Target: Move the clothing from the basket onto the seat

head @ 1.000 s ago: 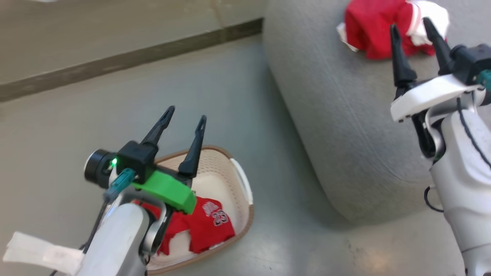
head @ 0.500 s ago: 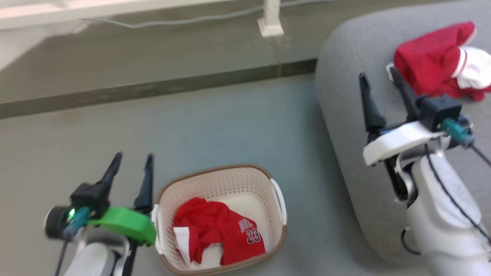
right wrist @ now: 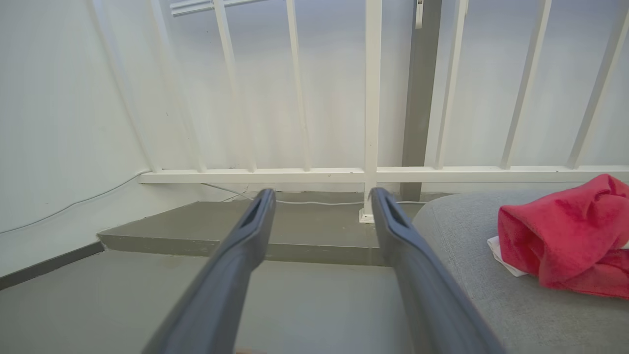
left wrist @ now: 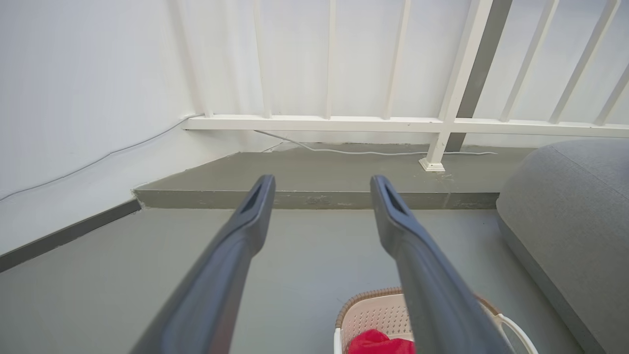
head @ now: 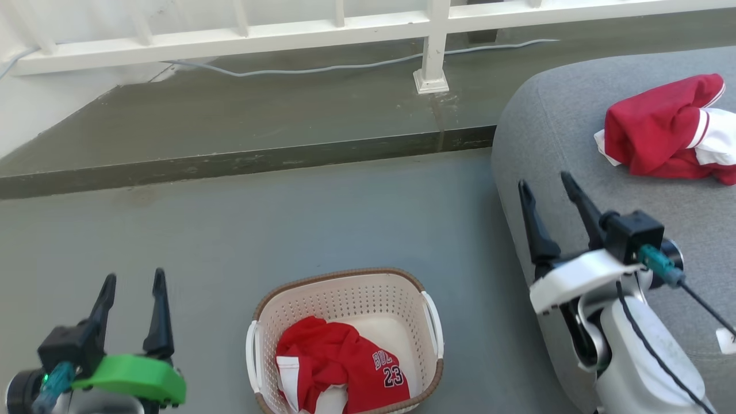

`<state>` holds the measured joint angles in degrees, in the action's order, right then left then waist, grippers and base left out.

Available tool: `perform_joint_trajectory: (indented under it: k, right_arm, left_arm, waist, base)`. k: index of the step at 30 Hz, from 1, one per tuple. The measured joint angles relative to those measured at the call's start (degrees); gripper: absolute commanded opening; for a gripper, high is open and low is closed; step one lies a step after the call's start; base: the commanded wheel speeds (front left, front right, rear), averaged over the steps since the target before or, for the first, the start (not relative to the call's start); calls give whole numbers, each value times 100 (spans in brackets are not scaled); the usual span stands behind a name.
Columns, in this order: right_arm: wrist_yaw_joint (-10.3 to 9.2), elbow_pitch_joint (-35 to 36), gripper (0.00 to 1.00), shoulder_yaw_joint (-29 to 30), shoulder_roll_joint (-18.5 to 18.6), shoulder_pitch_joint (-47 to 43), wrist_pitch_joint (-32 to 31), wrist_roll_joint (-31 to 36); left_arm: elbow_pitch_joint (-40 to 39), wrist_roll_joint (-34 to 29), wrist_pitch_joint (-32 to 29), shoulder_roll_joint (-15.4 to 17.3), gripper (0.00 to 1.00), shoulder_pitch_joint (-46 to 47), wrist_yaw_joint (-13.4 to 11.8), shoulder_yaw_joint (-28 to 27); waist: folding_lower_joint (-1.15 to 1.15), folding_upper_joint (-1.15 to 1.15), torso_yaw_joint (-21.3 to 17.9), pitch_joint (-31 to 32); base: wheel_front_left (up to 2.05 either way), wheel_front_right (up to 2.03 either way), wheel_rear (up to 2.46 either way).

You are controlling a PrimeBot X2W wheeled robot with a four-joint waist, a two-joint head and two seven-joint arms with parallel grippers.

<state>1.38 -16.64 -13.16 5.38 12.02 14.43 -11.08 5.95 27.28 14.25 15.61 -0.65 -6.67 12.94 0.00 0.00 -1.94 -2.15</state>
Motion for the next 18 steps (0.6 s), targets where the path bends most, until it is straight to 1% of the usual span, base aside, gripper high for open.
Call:
perform_joint_trajectory:
  k: [5,6,8,11,16,18]
  right_arm:
    - [-58,99,100,31,-19,-264,0,-10]
    - [-94,123,100,40,-21,-316,0,-16]
    - [-99,162,100,68,-36,-375,0,-36]
    - [-147,215,100,94,-43,-452,0,-59]
    - [-154,298,100,109,-69,-502,0,-62]
    - [-154,305,100,101,-92,-565,0,-66]
  left_arm:
    - [-227,-65,1,-30,100,-295,0,-216]
    - [-286,-80,1,-37,100,-335,0,-264]
    - [-356,-86,1,-69,100,-392,0,-348]
    - [-476,-122,1,-115,100,-494,0,-399]
    - [-602,-164,1,-199,100,-626,-18,-478]
    - [-659,-294,1,-207,100,-666,-25,-509]
  waist:
    - [0,0,-28,11]
    - [0,0,-32,11]
    - [0,0,-36,8]
    - [0,0,-40,4]
    - [0,0,-39,-5]
    - [0,0,-36,-10]
  base:
    - [0,0,0]
    - [0,0,0]
    - [0,0,0]
    - [0,0,0]
    - [0,0,0]
    - [0,0,0]
